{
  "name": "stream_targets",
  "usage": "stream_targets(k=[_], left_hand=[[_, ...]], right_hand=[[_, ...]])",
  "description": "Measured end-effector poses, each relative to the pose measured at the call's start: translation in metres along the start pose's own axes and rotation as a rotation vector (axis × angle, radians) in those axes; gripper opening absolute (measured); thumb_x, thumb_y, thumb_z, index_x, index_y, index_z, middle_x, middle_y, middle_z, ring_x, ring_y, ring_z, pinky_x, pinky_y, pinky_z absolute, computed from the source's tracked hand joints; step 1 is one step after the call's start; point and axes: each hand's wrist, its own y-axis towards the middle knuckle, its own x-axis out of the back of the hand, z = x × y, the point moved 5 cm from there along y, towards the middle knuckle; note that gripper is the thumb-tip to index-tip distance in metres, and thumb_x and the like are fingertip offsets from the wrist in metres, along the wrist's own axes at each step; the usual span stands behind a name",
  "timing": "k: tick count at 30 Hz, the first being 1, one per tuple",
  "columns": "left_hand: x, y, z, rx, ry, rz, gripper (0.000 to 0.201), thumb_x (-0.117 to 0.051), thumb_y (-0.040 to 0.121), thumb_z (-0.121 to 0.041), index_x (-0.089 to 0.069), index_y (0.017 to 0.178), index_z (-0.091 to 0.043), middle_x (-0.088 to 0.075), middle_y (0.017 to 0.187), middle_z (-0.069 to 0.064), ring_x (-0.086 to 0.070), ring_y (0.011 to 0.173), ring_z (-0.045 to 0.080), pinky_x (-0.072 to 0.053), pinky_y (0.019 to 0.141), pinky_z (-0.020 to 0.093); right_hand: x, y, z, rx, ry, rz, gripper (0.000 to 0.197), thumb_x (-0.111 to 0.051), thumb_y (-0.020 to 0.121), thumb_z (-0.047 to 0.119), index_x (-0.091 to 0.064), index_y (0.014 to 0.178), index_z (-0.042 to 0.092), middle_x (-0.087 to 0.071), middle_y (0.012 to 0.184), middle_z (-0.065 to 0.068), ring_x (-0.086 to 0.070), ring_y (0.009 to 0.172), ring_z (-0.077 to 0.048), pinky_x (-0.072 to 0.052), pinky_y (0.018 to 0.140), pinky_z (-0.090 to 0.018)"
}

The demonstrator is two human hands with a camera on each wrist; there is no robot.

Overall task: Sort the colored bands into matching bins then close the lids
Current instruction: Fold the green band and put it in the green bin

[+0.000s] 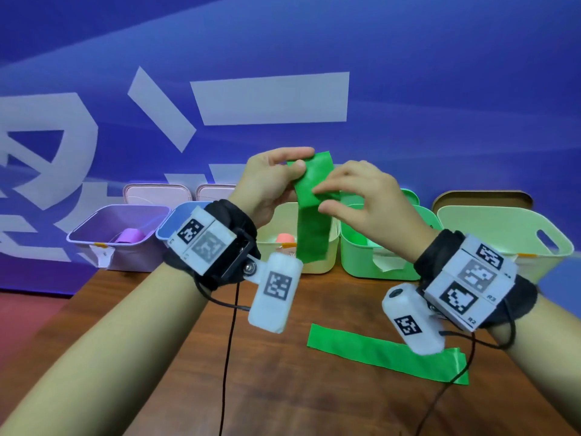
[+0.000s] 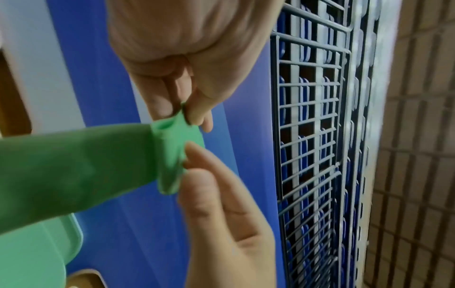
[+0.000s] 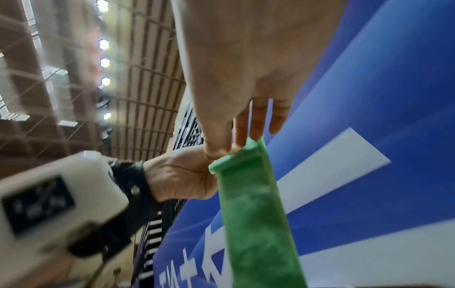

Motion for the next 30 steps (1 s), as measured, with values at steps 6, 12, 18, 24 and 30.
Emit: stream_targets(k=[6, 12, 18, 24, 30], left_hand=[[0.000, 0.000, -0.011, -0.184, 0.081, -0.020, 0.031, -0.048, 0.094, 0.002, -0.056, 0.118, -0.016, -0.058, 0.073, 0.009, -0.063, 0.063, 0.012, -0.056, 0.059, 0.023], [0.003, 0.005, -0.009, -0.197, 0.100, -0.035, 0.026, -0.049, 0.094, 0.000, -0.056, 0.119, -0.004, -0.067, 0.060, -0.010, -0.065, 0.060, 0.003, -0.052, 0.054, 0.020], [0.000, 0.002, 0.006, -0.048, -0.045, 0.003, 0.020, -0.046, 0.098, -0.012, -0.058, 0.110, -0.001, -0.069, 0.084, 0.013, -0.066, 0.062, 0.008, -0.057, 0.067, 0.023], [-0.003, -0.005, 0.029, 0.197, -0.054, 0.131, 0.027, -0.052, 0.094, -0.030, -0.063, 0.101, -0.007, -0.072, 0.085, 0.008, -0.069, 0.075, 0.010, -0.058, 0.072, 0.021], [-0.002, -0.007, 0.038, 0.122, -0.081, 0.038, 0.030, -0.055, 0.091, -0.004, -0.056, 0.121, -0.002, -0.070, 0.082, 0.000, -0.068, 0.064, 0.005, -0.056, 0.061, 0.018]], right_hand=[[-0.015, -0.001, -0.029, -0.606, 0.458, 0.118, 0.036, -0.058, 0.088, 0.038, -0.049, 0.118, 0.021, -0.057, 0.118, 0.002, -0.055, 0.110, -0.010, -0.041, 0.087, -0.020], [-0.023, -0.003, -0.028, -0.681, 0.735, 0.092, 0.016, -0.054, 0.094, 0.023, -0.066, 0.094, 0.013, -0.070, 0.083, -0.005, -0.066, 0.067, -0.010, -0.053, 0.065, -0.022], [-0.020, -0.005, -0.032, -0.747, 0.796, 0.047, 0.013, -0.055, 0.092, 0.013, -0.067, 0.088, 0.009, -0.068, 0.064, 0.002, -0.062, 0.052, -0.005, -0.049, 0.048, -0.017], [-0.016, -0.007, -0.038, -0.760, 0.736, -0.016, 0.012, -0.057, 0.091, 0.011, -0.068, 0.089, 0.006, -0.068, 0.075, -0.006, -0.064, 0.058, -0.009, -0.052, 0.055, -0.021], [-0.019, -0.008, -0.035, -0.791, 0.663, 0.072, 0.015, -0.058, 0.091, 0.018, -0.068, 0.096, 0.009, -0.067, 0.078, -0.005, -0.063, 0.061, -0.010, -0.052, 0.055, -0.024]])
